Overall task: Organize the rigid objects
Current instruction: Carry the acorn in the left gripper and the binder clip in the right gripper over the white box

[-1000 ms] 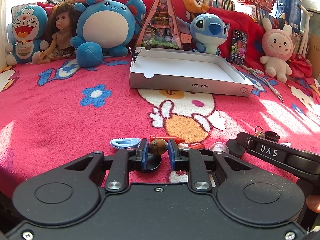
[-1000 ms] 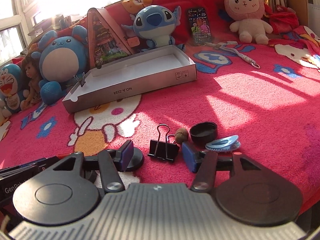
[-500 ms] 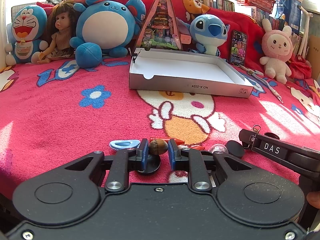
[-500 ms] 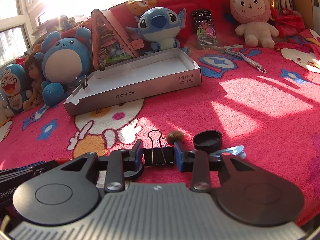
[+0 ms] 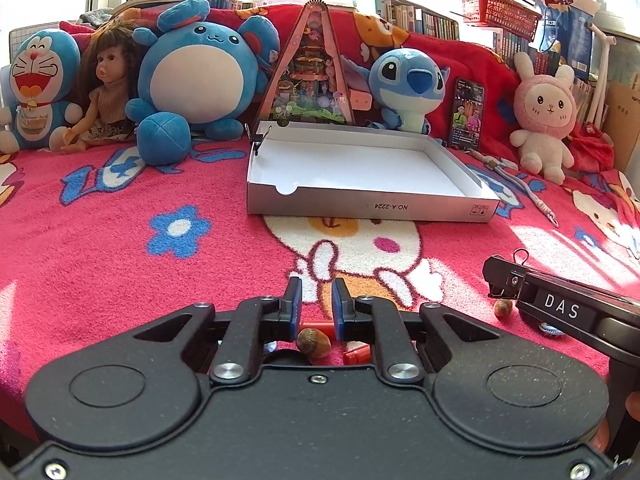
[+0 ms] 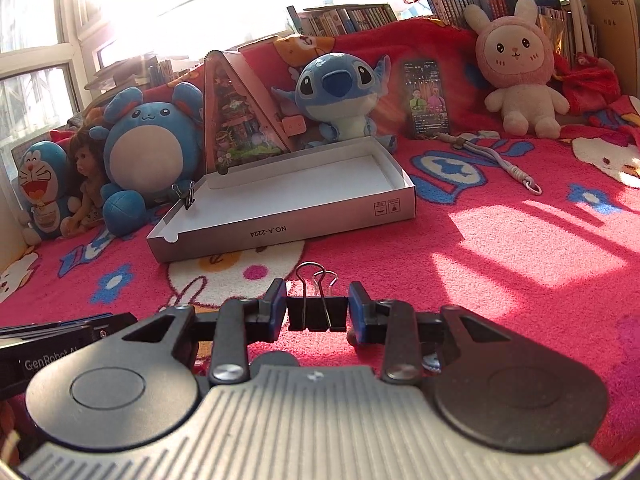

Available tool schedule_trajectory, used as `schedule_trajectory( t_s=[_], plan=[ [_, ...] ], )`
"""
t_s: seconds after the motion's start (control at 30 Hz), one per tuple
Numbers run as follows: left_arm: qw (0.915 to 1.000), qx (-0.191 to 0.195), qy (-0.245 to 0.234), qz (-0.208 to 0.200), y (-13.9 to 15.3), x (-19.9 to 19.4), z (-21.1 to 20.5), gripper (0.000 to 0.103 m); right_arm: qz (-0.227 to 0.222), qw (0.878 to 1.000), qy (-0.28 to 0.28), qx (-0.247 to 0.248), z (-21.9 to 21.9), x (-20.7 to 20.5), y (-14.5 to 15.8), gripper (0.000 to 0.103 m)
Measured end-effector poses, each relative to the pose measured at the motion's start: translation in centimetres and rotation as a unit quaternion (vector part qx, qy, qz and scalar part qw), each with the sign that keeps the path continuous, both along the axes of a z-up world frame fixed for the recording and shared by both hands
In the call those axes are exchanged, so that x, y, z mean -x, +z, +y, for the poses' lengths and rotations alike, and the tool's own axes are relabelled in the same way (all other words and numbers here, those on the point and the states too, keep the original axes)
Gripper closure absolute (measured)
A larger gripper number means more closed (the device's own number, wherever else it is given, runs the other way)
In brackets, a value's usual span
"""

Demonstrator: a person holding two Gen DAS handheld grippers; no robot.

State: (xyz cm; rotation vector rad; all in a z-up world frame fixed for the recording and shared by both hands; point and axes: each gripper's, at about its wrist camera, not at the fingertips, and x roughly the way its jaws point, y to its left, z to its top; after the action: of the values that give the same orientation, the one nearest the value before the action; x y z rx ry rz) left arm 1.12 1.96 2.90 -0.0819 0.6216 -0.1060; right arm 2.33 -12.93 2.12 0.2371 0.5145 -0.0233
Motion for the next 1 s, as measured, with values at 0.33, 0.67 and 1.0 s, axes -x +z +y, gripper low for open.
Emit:
schedule_trajectory(
  t_s=[0.33, 0.67, 1.0],
  plan=[
    [0.9995, -0.005, 0.01, 0.028, -1.6, 0.8, 0.0, 0.084, 0.013, 1.0, -0.003, -0.002, -0.3, 0.6, -0.4, 0.064],
    [0.999, -0.034, 0.002, 0.029, -2.8, 0.1, -1.1, 0.073, 0.017, 1.0, -0.001, 0.001, -0.2, 0.6, -0.5, 0.064],
    [0.9995, -0.02, -0.02, 0.013, -1.1, -0.2, -0.9, 0.084, 0.016, 1.0, 0.001, 0.002, -0.5, 0.3, -0.3, 0.064]
  ],
)
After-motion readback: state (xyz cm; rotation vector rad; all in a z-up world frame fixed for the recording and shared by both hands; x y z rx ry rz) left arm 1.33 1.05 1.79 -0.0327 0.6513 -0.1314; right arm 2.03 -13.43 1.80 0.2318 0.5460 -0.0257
